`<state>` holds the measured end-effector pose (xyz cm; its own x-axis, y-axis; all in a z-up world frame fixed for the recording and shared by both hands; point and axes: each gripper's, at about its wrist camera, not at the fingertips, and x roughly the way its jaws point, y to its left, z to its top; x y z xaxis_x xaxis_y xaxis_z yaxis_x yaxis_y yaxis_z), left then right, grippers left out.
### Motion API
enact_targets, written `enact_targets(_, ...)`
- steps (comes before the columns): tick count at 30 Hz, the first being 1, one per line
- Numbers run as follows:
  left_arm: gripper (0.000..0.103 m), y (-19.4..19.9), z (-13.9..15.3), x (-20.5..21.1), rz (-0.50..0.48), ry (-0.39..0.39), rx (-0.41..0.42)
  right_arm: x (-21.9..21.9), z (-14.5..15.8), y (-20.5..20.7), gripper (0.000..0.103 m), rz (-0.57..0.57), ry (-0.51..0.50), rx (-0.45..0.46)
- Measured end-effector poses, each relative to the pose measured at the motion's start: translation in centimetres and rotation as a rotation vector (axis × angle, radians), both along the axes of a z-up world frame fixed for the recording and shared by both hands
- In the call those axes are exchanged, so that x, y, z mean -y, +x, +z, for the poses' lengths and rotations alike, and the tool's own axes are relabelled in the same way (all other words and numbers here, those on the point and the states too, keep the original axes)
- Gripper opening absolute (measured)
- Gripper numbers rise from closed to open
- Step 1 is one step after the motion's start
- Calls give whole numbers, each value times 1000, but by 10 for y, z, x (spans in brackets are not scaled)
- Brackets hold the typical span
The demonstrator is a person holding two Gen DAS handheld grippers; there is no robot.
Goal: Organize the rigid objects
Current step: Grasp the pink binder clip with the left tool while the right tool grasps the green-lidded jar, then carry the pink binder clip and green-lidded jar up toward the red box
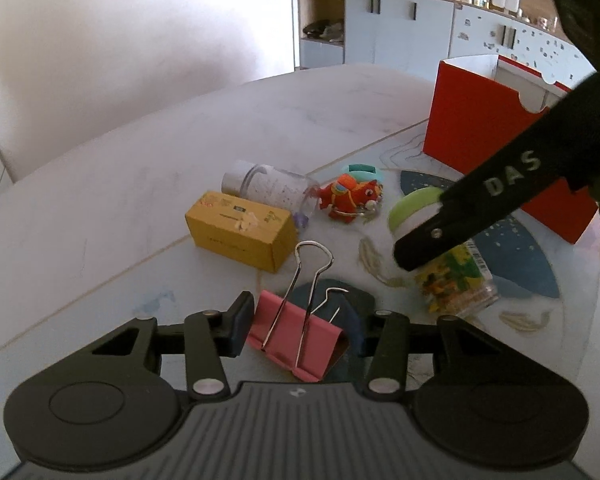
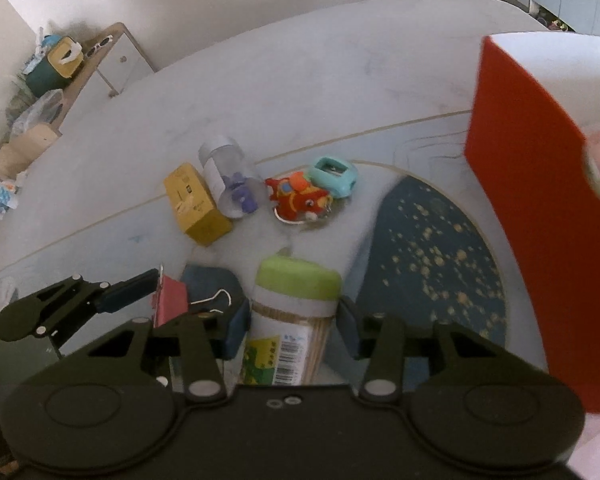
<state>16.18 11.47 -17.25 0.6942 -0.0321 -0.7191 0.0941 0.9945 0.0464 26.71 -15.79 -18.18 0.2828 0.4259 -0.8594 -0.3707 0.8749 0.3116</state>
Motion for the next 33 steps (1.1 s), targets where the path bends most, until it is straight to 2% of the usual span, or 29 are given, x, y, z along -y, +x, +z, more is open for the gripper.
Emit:
enact_targets(7,45,-15,3,6,61,-58,-14,30,10,-24,45,9,25,20)
enact_targets(12,22,-27,10,9,119,-78,-12,55,19,-34,44,4,51,23)
enact_targets(16,22,-33,10,15,125,-55,-14,70,21,-38,44,-4,60,10)
enact_targets(23,22,-46,14,13,113,-73,-6,85,23,-50,44,14,84,-26)
enact_targets(25,27,-47,15,11,86,-76,-20,88,23,-54,44,17,86,-35)
enact_targets(26,34,-47,15,9,73,-80,-25,89,23,-56,44,16,87,-38)
enact_targets(27,49,-48,15,7,59,-85,-26,90,22,-57,44,13,88,-42)
enact_targets(28,58,-49,16,4,46,-86,-20,91,21,-59,44,11,88,-47)
enact_targets(29,72,-51,18,2,40,-84,-6,91,21,-60,44,7,87,-52)
enact_targets(31,74,-52,20,-2,9,-93,3,91,20,-61,44,1,82,-59)
enact_targets(33,74,-49,17,-4,-48,-89,-27,92,21,-63,44,-2,80,-61)
